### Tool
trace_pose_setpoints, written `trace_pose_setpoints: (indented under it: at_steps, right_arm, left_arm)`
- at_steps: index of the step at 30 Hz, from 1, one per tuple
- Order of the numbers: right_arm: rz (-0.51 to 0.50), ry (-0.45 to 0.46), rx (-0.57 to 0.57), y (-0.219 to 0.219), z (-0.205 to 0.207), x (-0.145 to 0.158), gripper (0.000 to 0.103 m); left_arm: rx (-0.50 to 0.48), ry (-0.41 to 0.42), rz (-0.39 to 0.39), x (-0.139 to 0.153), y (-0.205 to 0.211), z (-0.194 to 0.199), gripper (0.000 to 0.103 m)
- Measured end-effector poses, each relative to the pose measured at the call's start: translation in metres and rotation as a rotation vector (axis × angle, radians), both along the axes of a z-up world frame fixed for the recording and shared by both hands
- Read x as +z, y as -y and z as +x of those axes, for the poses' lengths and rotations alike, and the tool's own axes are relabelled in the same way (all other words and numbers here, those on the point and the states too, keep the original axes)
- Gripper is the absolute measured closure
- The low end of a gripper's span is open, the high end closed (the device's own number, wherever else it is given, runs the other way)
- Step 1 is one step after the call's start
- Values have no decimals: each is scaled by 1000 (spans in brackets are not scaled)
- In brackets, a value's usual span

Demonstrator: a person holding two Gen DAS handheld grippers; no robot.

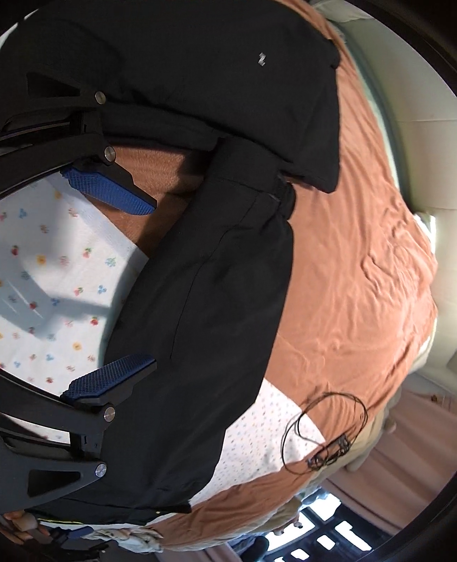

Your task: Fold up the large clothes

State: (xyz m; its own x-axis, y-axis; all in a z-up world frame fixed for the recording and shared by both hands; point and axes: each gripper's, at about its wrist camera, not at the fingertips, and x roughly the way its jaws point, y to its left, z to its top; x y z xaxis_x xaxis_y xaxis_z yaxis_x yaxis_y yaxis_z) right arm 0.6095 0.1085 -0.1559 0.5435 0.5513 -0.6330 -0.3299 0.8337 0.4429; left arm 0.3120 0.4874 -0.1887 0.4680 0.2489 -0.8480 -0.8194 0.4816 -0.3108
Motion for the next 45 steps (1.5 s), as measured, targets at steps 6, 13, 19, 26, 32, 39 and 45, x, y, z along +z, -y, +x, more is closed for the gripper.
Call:
trace_pose_setpoints:
  at_steps: [6,13,19,26,32,39,45]
  right_arm:
    - [43,-76,16,-6,25,-28,47]
    - [243,-192,30,-13,54,-62,63]
    - [256,-325,84,-41,77,-110,65]
    - [361,-393,147,-34,80,-113,56]
    - [362,-327,111,1,71,-76,54]
    - [366,-257,19,61,37,-30,27]
    - [343,-161,-75,128,12,9,20]
  left_arm:
    - [59,-48,17,-23,-15,16,41]
    - [94,-38,28,-25,-30,25,89]
    - [48,84,150,27,-26,33,98]
    - [-28,228,228,112,3,57,100]
    - [-164,330,323,195,54,104,100]
    - [-319,409,371,268,121,148,100]
    - [-419,438,421,312,183,181,100]
